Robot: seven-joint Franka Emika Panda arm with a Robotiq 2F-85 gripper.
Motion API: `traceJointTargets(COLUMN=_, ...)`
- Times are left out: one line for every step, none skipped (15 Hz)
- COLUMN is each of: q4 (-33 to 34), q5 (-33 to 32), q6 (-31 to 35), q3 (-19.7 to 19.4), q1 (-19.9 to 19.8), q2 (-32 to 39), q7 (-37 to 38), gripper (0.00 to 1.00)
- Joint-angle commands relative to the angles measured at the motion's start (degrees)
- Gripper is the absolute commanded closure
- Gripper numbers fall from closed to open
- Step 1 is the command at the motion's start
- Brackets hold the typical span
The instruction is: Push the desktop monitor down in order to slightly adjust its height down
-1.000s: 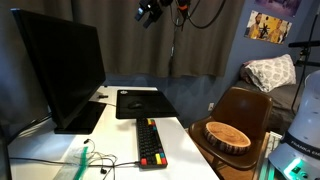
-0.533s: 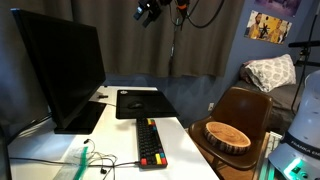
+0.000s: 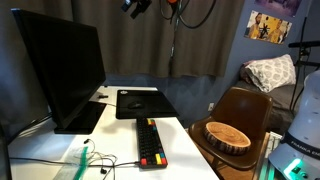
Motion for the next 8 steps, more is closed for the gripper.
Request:
traceJointTargets(q4=11.85, q5=-2.61, q6=1.25, q3=1.99, q1=1.6, q2=9.23, q7=-0.95, gripper=0.0)
traceJointTargets(q4=14.13, q5=-3.04, q6=2.15, q3=2.47, q1=1.93, q2=11.27, q7=-1.35, gripper=0.0)
traceJointTargets(q4=16.48, q5=-3.31, q6=3.48, q3=2.93, q1=2.27, q2=13.54, q7=-1.62, gripper=0.06)
traceJointTargets(q4=18.58, q5=-3.89, q6=4.89, q3=3.22, q1=2.56, q2=15.61, q7=-2.17, gripper=0.26)
traceJointTargets(q4=20.65, q5=-4.17, q6=6.38, q3=3.59, q1=2.69, q2=17.72, q7=-3.22, gripper=0.3)
traceJointTargets(q4=22.71, q5=-4.34, q6=8.16, q3=4.04, q1=2.78, q2=19.88, q7=-4.31, gripper=0.31)
traceJointTargets(q4=24.69, q5=-4.37, q6=9.86, q3=4.51, q1=2.86, q2=22.0, q7=-5.29, gripper=0.38)
traceJointTargets(q4=26.51, q5=-4.28, q6=11.29, q3=5.03, q1=2.86, q2=23.94, q7=-6.36, gripper=0.45)
